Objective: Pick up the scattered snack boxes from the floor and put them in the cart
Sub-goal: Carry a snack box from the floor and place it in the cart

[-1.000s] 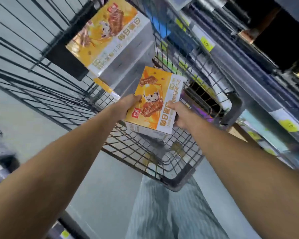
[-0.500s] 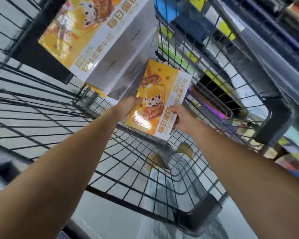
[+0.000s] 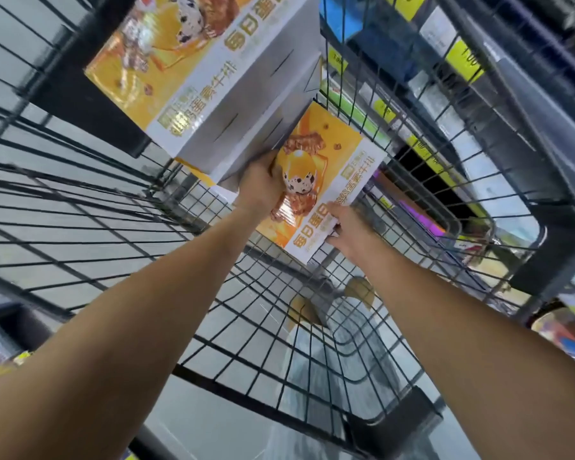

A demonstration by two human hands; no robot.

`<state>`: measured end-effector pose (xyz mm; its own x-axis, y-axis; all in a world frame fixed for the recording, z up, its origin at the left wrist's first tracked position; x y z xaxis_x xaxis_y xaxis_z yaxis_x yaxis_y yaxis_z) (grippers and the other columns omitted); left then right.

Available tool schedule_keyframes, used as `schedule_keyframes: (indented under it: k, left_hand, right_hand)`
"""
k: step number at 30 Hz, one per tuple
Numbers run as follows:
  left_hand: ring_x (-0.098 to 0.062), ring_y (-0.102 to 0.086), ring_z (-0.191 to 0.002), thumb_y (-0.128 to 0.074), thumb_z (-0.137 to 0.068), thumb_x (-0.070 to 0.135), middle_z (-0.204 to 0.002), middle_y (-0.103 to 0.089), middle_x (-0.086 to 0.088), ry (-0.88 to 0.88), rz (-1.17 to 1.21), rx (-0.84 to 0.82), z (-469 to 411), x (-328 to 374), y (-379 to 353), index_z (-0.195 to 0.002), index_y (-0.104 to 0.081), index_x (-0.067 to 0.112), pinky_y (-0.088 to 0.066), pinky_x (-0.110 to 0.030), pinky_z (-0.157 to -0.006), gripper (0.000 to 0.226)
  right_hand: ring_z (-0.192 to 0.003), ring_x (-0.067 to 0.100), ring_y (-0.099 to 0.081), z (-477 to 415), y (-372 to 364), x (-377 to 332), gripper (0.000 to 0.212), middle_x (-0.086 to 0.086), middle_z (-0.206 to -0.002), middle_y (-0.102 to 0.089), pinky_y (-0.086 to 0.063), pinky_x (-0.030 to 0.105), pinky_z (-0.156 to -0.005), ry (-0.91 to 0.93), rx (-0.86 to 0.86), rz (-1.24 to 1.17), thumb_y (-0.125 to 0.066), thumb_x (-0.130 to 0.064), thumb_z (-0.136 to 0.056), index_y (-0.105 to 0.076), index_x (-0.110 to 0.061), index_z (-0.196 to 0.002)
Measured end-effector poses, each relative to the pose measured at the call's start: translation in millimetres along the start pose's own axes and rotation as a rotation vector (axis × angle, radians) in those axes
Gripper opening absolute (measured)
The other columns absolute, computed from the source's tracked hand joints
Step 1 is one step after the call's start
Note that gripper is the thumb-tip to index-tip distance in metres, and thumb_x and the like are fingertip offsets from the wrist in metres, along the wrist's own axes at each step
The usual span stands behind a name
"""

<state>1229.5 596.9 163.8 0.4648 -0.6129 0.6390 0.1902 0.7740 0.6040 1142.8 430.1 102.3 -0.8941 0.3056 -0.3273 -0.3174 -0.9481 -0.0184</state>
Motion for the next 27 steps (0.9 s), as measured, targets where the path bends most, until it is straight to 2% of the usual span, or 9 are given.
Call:
schedule_keyframes:
  k: [3, 6, 9, 12, 17, 19, 22, 25, 27]
  left_hand:
    - [-0.017, -0.064, -0.080, -0.045, -0.096, 0.012, -0.104, -0.071, -0.010, -0.006, 0.061, -0.033, 1, 6, 2, -0.119, -0.062, 0.011, -0.054, -0.028, -0.077, 0.029]
    - [-0.020, -0.064, -0.097, -0.052, -0.094, 0.011, -0.114, -0.068, -0.008, 0.006, 0.079, -0.054, 12, 9, 4, -0.129, -0.057, 0.010, -0.051, -0.030, -0.090, 0.035]
    - [-0.019, -0.063, -0.099, -0.054, -0.090, 0.010, -0.114, -0.067, -0.004, 0.053, 0.136, -0.050, 27, 10, 4, -0.125, -0.059, 0.008, -0.051, -0.027, -0.089, 0.035]
    - [-0.032, -0.067, -0.101, -0.059, -0.090, 0.014, -0.118, -0.065, -0.010, 0.200, 0.277, -0.067, 52, 8, 1, -0.123, -0.055, 0.003, -0.055, -0.047, -0.089, 0.035]
    - [-0.034, -0.062, -0.111, -0.069, -0.083, 0.011, -0.121, -0.062, -0.015, 0.279, 0.472, -0.036, 101, 39, 5, -0.125, -0.054, 0.002, -0.048, -0.046, -0.100, 0.046]
    - [-0.033, -0.060, -0.115, -0.067, -0.086, 0.010, -0.125, -0.061, -0.016, 0.302, 0.493, -0.029, 117, 59, 7, -0.131, -0.052, 0.002, -0.046, -0.044, -0.103, 0.048]
    - [-0.029, -0.060, -0.115, -0.065, -0.088, 0.015, -0.125, -0.063, -0.013, 0.228, 0.478, -0.067, 142, 101, 6, -0.131, -0.054, 0.006, -0.045, -0.044, -0.103, 0.045]
    - [-0.020, -0.063, -0.095, -0.064, -0.090, 0.023, -0.113, -0.066, -0.009, 0.079, 0.418, -0.165, 162, 147, 0, -0.128, -0.056, 0.011, -0.051, -0.035, -0.082, 0.041]
    - [-0.018, -0.061, -0.089, -0.064, -0.088, 0.026, -0.102, -0.065, -0.004, -0.024, 0.368, -0.235, 177, 177, -7, -0.122, -0.059, 0.013, -0.050, -0.037, -0.080, 0.036]
  right_hand:
    - [-0.099, 0.027, -0.064, 3, -1, -2, 0.030, 0.014, -0.117, -0.064, -0.055, 0.036, -0.063, 0.030, 0.003, -0.008, -0.058, -0.016, -0.093, -0.054, -0.007, -0.121]
    - [-0.107, 0.028, -0.062, 5, 2, -5, 0.030, 0.013, -0.122, -0.061, -0.057, 0.041, -0.081, 0.068, 0.017, 0.022, -0.058, -0.018, -0.093, -0.055, -0.008, -0.121]
    - [-0.111, 0.031, -0.059, 18, 6, -13, 0.032, 0.016, -0.125, -0.058, -0.053, 0.045, -0.093, 0.114, 0.014, 0.076, -0.058, -0.022, -0.092, -0.057, -0.009, -0.120]
    - [-0.108, 0.031, -0.062, 40, 15, -24, 0.031, 0.016, -0.118, -0.062, -0.056, 0.046, -0.088, 0.157, 0.015, 0.082, -0.063, -0.020, -0.088, -0.061, -0.009, -0.117]
    - [-0.096, 0.025, -0.064, 100, 35, -48, 0.004, 0.009, -0.104, -0.065, -0.056, 0.038, -0.075, 0.241, -0.031, 0.089, -0.061, -0.020, -0.091, -0.059, -0.022, -0.088]
    - [-0.096, 0.023, -0.064, 126, 46, -60, 0.003, 0.008, -0.105, -0.067, -0.056, 0.037, -0.078, 0.286, -0.053, 0.071, -0.058, -0.017, -0.093, -0.059, -0.018, -0.095]
    - [-0.097, 0.022, -0.064, 167, 74, -75, 0.028, 0.011, -0.115, -0.065, -0.053, 0.039, -0.089, 0.315, -0.075, 0.028, -0.053, -0.019, -0.097, -0.054, -0.009, -0.124]
    - [-0.087, 0.016, -0.065, 202, 110, -83, 0.038, 0.011, -0.115, -0.067, -0.053, 0.031, -0.077, 0.365, -0.075, -0.019, -0.052, -0.024, -0.098, -0.051, -0.006, -0.132]
    - [-0.087, 0.015, -0.067, 225, 139, -82, 0.035, 0.005, -0.104, -0.071, -0.052, 0.030, -0.074, 0.417, -0.046, -0.079, -0.054, -0.027, -0.096, -0.054, -0.010, -0.126]
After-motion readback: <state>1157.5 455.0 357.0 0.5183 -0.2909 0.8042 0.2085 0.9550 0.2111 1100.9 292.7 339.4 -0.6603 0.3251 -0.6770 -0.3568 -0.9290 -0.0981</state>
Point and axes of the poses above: each hand's wrist, its own z-axis away from the middle knuckle, its own y-axis out of the back of the hand, x = y × z, the point moved 7 cm from there along -z, towards the middle knuckle
